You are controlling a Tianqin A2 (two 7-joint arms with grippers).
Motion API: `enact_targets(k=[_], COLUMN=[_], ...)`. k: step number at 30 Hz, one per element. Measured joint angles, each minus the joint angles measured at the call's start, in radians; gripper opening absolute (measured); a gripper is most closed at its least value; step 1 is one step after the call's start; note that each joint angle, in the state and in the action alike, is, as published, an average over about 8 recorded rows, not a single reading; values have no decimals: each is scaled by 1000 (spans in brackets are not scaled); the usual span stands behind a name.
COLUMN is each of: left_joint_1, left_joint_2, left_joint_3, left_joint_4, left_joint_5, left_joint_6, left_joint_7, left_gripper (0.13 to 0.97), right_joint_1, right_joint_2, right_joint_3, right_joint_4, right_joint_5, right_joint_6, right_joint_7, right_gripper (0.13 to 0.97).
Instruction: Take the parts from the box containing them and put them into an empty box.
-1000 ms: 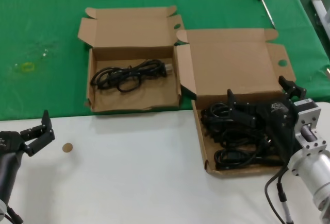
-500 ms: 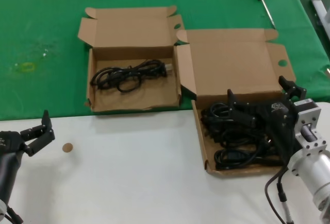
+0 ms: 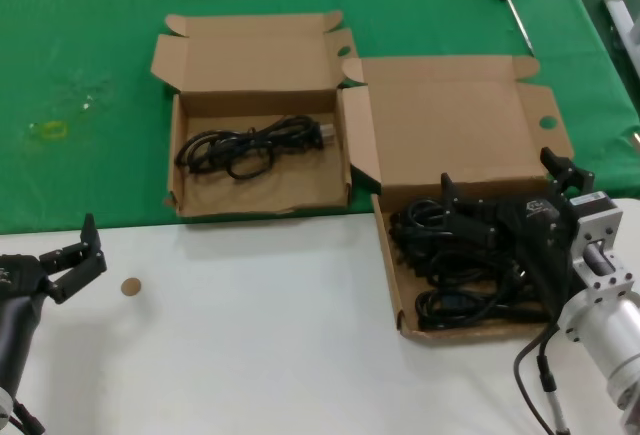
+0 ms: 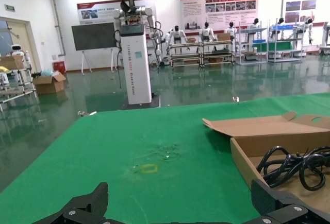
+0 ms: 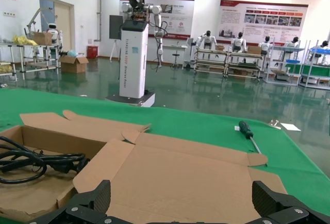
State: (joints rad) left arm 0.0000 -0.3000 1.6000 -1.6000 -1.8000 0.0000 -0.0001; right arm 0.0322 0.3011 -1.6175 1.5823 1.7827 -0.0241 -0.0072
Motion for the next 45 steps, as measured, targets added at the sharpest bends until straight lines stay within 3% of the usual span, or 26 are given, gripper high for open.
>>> enact_targets(k=[45], left_joint_1=[0], left_joint_2=[0], left_joint_3=[0], left_joint_4=[0], left_joint_5=[0], left_joint_6=[0], left_joint_7=[0], left_gripper=[966], right_joint_1=[0], right_joint_2=[0], right_joint_3=[0], right_joint_4=[0], right_joint_5=[0], right_joint_6=[0], right_joint_7=[0], right_gripper=[966])
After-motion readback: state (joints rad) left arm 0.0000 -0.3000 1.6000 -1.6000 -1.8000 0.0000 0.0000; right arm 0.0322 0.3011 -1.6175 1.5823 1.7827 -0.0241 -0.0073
